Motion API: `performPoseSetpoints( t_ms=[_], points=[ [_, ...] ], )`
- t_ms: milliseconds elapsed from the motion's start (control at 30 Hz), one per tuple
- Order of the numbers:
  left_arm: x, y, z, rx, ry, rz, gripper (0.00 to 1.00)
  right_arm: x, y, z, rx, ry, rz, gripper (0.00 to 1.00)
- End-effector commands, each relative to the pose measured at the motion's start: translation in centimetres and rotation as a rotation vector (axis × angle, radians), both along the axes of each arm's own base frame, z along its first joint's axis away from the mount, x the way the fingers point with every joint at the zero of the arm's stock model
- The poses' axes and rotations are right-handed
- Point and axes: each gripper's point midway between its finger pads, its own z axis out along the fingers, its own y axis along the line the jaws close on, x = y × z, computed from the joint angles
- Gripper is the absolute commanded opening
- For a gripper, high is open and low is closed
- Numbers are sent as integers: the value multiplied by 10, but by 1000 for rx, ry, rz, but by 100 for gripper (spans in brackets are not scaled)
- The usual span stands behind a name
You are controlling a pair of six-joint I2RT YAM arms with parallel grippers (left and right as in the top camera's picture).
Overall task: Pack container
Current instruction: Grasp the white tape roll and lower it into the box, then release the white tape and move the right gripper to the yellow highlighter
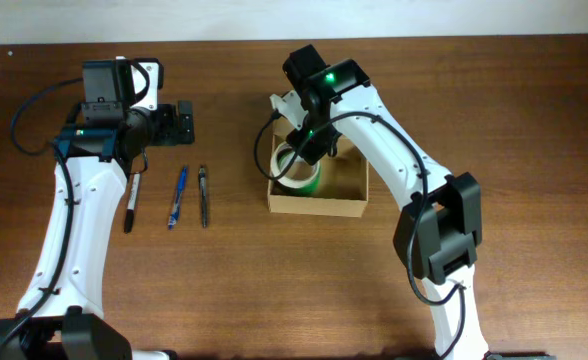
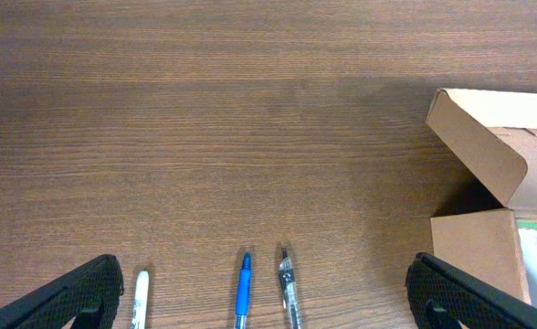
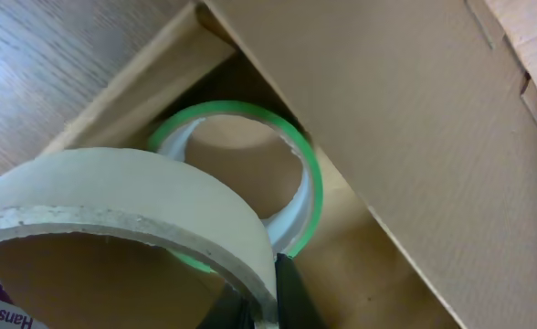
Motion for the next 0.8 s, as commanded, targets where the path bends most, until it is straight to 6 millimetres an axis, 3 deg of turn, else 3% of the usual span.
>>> performPoseSetpoints(
  t_ms=[0, 400, 467, 500, 633, 767],
  points=[
    [3, 0, 8, 0, -20, -12, 99, 8, -7, -9, -19, -4, -24, 4],
    [3, 0, 8, 0, -20, -12, 99, 22, -16, -37, -62, -2, -55, 5],
    [3, 0, 8, 0, -20, -12, 99, 23, -14, -37, -57, -2, -80, 25],
    [3, 0, 8, 0, -20, -12, 99, 23, -14, -36, -55, -3, -96, 30],
    [3, 0, 8, 0, -20, -12, 99, 19, -15, -17, -49, -6, -95, 36],
    [3, 0, 8, 0, -20, -12, 99, 13, -19, 27, -27, -43, -105, 37]
  ],
)
